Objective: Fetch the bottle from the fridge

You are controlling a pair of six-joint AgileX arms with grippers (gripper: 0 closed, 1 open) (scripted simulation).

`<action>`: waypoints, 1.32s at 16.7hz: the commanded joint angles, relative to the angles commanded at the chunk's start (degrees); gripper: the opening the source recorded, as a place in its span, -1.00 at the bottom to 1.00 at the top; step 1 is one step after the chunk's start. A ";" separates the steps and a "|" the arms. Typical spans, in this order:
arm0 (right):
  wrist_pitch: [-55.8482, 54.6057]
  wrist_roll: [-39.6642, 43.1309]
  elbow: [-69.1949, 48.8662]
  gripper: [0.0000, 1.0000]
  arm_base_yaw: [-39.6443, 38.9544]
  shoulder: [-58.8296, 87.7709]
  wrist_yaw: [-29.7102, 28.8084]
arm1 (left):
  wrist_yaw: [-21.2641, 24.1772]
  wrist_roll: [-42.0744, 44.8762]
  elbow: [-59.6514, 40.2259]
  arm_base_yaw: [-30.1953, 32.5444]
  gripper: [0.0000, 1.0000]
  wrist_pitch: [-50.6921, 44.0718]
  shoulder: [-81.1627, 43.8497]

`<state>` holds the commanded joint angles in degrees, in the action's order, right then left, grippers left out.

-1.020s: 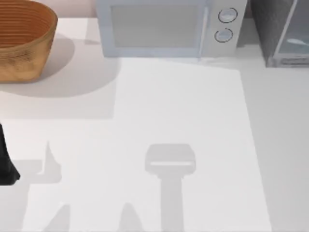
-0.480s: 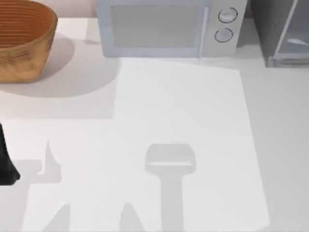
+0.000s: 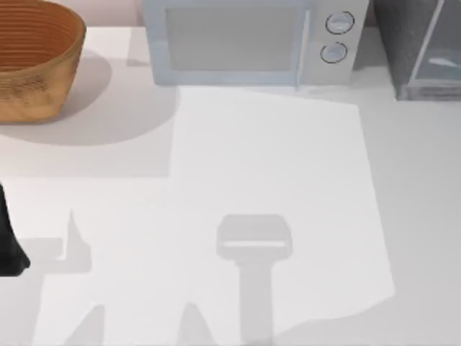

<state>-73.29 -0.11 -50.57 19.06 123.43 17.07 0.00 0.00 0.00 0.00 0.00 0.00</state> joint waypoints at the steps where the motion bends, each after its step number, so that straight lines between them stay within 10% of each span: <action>1: -0.15 -0.01 0.19 1.00 0.29 -0.29 0.12 | 0.00 0.00 0.00 0.00 1.00 0.00 0.00; 15: 8.37 0.09 -15.77 1.00 -2.41 7.47 -2.50 | 0.00 0.00 0.00 0.00 1.00 0.00 0.00; 22: 8.37 0.09 -15.77 -0.06 -2.41 7.47 -2.50 | 0.00 0.00 0.00 0.00 1.00 0.00 0.00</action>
<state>-64.93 -0.02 -66.35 16.65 130.90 14.57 0.00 0.00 0.00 0.00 0.00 0.00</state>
